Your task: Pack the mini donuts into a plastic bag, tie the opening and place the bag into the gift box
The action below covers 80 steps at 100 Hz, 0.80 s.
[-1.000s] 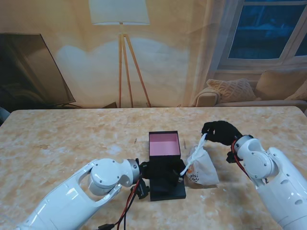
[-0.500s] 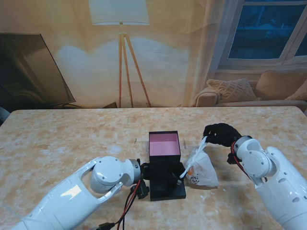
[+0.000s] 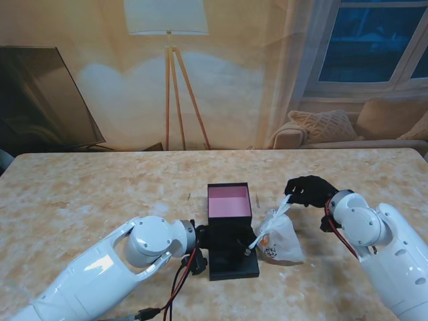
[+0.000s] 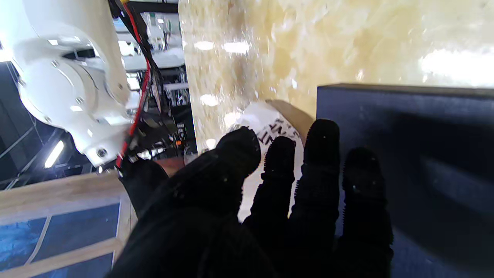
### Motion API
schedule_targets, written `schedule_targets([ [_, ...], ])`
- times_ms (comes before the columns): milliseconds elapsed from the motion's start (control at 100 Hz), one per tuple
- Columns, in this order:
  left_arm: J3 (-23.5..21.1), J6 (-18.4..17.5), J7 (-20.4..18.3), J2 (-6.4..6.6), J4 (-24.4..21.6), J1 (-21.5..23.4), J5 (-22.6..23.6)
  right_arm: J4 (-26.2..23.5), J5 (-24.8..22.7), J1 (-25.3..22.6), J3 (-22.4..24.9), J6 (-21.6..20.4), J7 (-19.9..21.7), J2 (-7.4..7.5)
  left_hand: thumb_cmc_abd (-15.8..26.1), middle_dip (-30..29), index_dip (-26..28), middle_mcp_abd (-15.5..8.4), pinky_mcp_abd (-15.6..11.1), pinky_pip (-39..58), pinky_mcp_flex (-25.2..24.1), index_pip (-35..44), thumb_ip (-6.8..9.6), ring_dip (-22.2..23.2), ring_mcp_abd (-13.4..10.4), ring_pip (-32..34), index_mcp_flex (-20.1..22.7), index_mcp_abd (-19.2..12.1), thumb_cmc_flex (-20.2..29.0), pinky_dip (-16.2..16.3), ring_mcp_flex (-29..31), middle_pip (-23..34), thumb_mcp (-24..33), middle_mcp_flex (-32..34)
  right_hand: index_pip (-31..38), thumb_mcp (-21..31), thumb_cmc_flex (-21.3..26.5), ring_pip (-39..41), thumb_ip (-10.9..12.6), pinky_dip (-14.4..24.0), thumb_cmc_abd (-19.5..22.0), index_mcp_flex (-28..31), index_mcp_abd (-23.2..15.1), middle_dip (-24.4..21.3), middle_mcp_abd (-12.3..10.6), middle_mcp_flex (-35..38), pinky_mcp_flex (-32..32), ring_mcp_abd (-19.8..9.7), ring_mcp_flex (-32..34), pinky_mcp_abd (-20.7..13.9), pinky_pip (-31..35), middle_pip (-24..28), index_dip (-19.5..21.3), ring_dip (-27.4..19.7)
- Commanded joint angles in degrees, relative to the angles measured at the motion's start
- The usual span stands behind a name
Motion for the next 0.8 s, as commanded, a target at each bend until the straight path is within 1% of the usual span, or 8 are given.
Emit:
schedule_targets([
  [0,-0.28,0.29,0.05,-0.63,-1.05,1.23,0.88,-1.79,-1.16,-1.79,0.75,-2.51,0.16,1.10,-0.21,-3.38,-5.77,-0.25,-0.07,0.69,-0.24,-0.40,0.33,1.23,0.47,0.67,2.23,-0.57,-1.49,1.09,-0.39,1.44,-1.96,-1.87,-2.49,-2.36,2.08,-5.09,-0.87,-0.34,2.14,-3.72,1.19,-3.69,1.16,-2.78,-1.62,0.74,-2.66,0.76,-1.47,-4.32,-6.04,-2.55],
  [110,-0.92,0.31,2.06,-1.02,-1.81,1.71,1.76,-4.84,-1.07,-3.95,2.79,-4.33,2.65,1.62,-2.32,-12.50,-13.22,0.05,-0.20,0.47,-0.50,-5.89,1.09,1.05,0.33,0.23,1.83,0.67,-6.11,0.93,-1.19,2.93,1.12,-3.75,-7.94,-7.42,0.92,-12.98,-0.41,-0.02,2.94,-7.29,5.63,-9.29,3.19,-7.14,-3.95,2.34,-6.76,1.18,-3.70,-10.11,-12.88,-5.25],
  [270,-1.71,-0.34,3.50,-1.14,-2.62,2.20,3.00,-7.43,-2.02,-5.66,5.04,-6.66,4.97,2.15,-3.55,-15.08,-20.13,1.15,-0.50,0.18,-0.84,-17.62,1.24,0.68,0.38,-0.43,3.55,4.81,-13.50,0.84,-2.48,1.06,7.55,-5.53,-25.62,-12.84,-1.89,-21.78,5.08,0.44,8.70,-5.48,10.25,-13.66,5.50,-11.74,-6.65,3.61,-10.77,1.38,-6.78,-16.86,-9.18,-8.86],
  [340,-2.07,-1.00,3.92,-1.07,-2.98,2.48,3.75,-7.88,-1.50,-5.89,5.60,-7.09,6.18,2.35,-1.81,-15.84,-22.56,1.42,-0.76,0.05,-1.04,-22.80,2.56,0.49,0.11,-0.86,3.80,5.91,-16.78,0.83,-3.35,0.03,9.22,-6.73,-28.38,-13.61,-2.21,-24.87,5.38,0.31,8.51,-6.32,11.29,-15.10,6.43,-13.48,-7.77,4.03,-12.14,1.40,-7.78,-19.16,-8.53,-10.43],
  [380,-2.26,-1.29,3.90,-0.96,-3.18,2.54,4.22,-8.10,-1.02,-6.00,5.92,-7.25,6.99,2.48,-0.42,-16.39,-25.66,1.80,-1.04,-0.30,-1.51,-26.59,4.60,0.24,0.14,-1.43,3.69,6.84,-19.18,0.74,-4.44,-0.79,10.37,-8.00,-29.68,-14.07,-2.49,-26.73,5.36,0.29,8.41,-6.61,11.85,-15.96,6.89,-14.19,-8.38,4.42,-12.84,1.55,-8.34,-20.36,-8.37,-11.43],
  [550,-2.84,-2.52,3.80,-0.57,-3.70,2.46,6.16,-9.44,1.38,-6.88,7.20,-7.19,10.08,2.94,-1.02,-17.75,-31.73,2.46,-1.56,-1.25,-2.55,-35.07,4.51,-0.28,0.12,-2.62,1.87,8.85,-20.83,0.65,-6.84,-3.04,9.84,-10.70,-32.90,-16.43,-3.59,-32.12,5.25,0.12,8.69,-8.64,13.64,-18.32,8.41,-16.74,-10.50,5.43,-15.12,2.08,-10.25,-24.15,-8.98,-14.13],
  [690,-3.57,-3.03,4.81,-0.55,-4.30,3.01,7.55,-10.34,1.75,-7.78,8.24,-8.30,10.72,3.10,-1.07,-18.08,-32.16,2.45,-1.95,-1.30,-2.96,-36.57,4.29,-0.53,-0.02,-3.39,1.83,7.63,-21.68,0.79,-8.49,-3.93,9.07,-12.30,-33.71,-18.04,-4.87,-34.84,5.13,-0.01,9.08,-9.73,13.04,-19.46,8.86,-17.39,-11.42,5.95,-15.85,2.36,-11.30,-25.93,-9.03,-15.46],
  [790,-3.99,-3.45,5.76,-0.60,-4.63,3.29,8.80,-10.70,1.92,-8.28,8.63,-8.51,10.05,2.96,-1.25,-19.74,-30.27,2.80,-2.13,-1.54,-3.68,-35.00,4.07,-0.81,0.21,-4.29,3.84,0.82,-21.45,1.20,-9.97,-6.53,8.00,-13.23,-33.84,-19.62,-5.18,-37.33,5.13,-0.14,9.98,-10.68,12.47,-20.36,9.22,-17.71,-11.97,6.49,-16.20,2.70,-12.14,-27.38,-8.78,-16.68],
])
